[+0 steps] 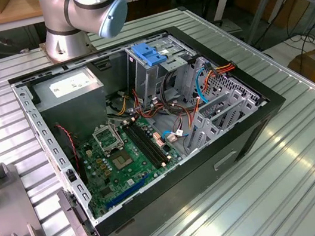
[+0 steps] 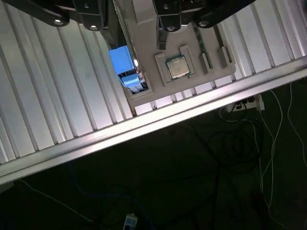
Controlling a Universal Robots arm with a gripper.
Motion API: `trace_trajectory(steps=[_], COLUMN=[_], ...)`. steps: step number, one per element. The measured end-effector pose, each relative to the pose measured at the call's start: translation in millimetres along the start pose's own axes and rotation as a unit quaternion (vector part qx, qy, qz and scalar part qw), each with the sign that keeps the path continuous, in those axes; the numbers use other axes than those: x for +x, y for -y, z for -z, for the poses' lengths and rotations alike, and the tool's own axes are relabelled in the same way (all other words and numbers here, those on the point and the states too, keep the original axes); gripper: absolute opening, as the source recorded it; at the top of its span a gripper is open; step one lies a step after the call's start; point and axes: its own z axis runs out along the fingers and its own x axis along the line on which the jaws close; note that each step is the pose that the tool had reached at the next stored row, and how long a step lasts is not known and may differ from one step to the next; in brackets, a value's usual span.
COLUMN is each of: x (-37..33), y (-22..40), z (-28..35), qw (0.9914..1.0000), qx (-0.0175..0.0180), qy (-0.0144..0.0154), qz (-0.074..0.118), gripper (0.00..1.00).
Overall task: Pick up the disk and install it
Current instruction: 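Pick up the disk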
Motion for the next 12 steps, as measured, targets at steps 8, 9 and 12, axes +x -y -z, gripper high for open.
trace_trajectory(steps=[8, 9, 12], x=[0.0, 0.0, 0.0], y=[0.1, 0.1, 0.1], z=[-2.2, -2.2, -2.2], qw=[0.99959, 0.99959, 0.99958], qx=[0.011, 0.0111, 0.0113], qy=[0.0029, 0.0029, 0.0029], qz=[0.026, 0.026, 0.027], gripper=[0.45, 0.45, 0.45])
